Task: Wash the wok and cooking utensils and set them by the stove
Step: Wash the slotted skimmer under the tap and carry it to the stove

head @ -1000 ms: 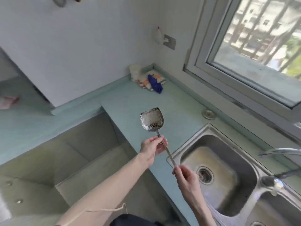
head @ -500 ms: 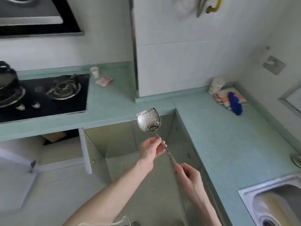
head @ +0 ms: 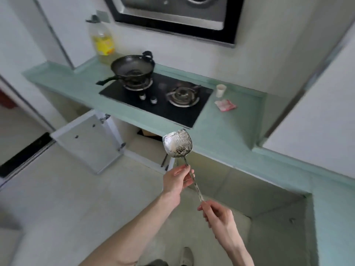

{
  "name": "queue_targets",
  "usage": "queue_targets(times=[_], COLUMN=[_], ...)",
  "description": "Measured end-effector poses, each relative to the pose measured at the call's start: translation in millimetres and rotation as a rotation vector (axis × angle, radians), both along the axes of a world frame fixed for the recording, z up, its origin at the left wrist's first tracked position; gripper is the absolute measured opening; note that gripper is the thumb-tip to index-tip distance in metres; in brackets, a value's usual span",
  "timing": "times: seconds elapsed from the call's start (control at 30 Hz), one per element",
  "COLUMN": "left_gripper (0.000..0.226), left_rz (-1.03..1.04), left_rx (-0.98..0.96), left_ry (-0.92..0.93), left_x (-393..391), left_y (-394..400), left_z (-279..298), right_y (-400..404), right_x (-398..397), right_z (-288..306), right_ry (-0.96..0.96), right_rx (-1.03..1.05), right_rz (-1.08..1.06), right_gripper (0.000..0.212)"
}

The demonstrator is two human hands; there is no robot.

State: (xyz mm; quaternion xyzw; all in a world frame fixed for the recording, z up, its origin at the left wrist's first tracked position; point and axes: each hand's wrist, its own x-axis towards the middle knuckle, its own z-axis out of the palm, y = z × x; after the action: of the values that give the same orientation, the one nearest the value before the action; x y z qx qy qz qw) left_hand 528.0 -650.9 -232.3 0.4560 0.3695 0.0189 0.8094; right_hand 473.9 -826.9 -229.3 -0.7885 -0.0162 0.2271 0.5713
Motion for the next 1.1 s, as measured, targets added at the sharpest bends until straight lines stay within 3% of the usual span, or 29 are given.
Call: queue_targets(times=[0.2, 0.5, 0.63, 0.83, 1.1], left_gripper=[0.023, 0.022, 0.017, 0.019, 0.015], left_rz=[0.273, 0.562, 0.609, 0.621, 0.639], left_rx=[0.042, 0.045, 0.038, 0.060, 0.069], left_ry=[0.035, 0.039, 0.034, 0.031, 0.025], left_x=[-13.5, -65.6, -88.4, -115.7, -130.0], left_y=[104.7, 276.7, 362.0, 493.0, 618.8], left_z=[1.9, -2.8, 3.5, 5.8, 16.6], right_y=[94.7, 284.0, 378.1, 514.1, 646.5], right_x=[35.1, 51.8, 43.1, 24.4, 8.8], right_z=[-7.2, -12.5, -9.7, -1.2, 8.1], right_ry=[0.041, -0.004, 0.003, -0.047, -0.004], right_rx=[0.075, 0.014, -0.015, -0.014, 0.030], right_rz=[0.290, 0.696, 0.752, 0.754, 0.766], right_gripper=[0.007, 0.011, 0.018, 0.011, 0.011])
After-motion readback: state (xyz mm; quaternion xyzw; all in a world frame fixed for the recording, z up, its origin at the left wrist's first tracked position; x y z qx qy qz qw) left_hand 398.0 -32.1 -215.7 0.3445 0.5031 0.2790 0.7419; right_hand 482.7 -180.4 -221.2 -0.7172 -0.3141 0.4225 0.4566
